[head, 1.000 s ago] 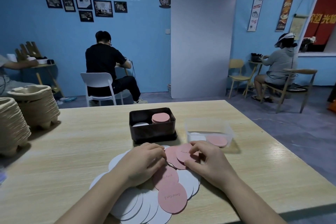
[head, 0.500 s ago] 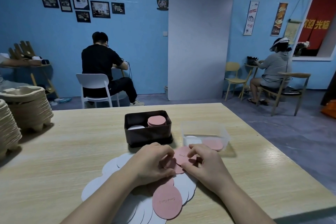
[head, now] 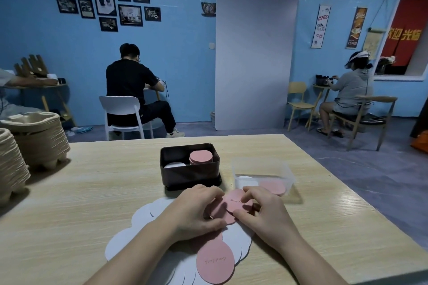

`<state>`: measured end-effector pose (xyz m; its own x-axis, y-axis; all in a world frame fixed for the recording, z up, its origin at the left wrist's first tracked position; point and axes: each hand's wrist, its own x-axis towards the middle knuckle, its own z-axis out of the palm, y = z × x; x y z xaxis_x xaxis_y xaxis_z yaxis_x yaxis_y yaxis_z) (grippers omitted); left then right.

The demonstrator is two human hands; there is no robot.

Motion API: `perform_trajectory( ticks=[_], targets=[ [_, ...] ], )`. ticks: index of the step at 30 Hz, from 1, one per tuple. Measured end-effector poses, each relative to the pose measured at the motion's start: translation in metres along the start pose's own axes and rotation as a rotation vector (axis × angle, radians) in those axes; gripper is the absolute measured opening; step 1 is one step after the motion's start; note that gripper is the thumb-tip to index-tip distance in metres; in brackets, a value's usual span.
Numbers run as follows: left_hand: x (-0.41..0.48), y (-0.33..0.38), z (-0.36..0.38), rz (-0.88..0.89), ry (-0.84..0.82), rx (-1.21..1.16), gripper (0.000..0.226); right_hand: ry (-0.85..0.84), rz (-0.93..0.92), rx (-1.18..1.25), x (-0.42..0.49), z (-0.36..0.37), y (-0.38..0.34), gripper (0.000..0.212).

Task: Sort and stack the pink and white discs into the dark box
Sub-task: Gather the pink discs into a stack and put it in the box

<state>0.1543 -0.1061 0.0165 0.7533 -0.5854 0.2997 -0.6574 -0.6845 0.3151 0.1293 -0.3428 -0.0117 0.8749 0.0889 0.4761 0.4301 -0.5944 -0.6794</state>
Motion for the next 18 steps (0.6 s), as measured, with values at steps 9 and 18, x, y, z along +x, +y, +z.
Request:
perform_trajectory(
  ticks=[9,18],
  targets=[
    [-0.004,-0.007,0.002,-0.054,0.029,-0.124,0.059,0.009,0.016,0.024,0.0,-0.001,0.0,0.023],
    [-0.023,-0.02,-0.007,-0.059,0.163,-0.217,0.05,0.016,0.005,0.008,-0.001,-0.001,-0.005,0.024]
  ],
)
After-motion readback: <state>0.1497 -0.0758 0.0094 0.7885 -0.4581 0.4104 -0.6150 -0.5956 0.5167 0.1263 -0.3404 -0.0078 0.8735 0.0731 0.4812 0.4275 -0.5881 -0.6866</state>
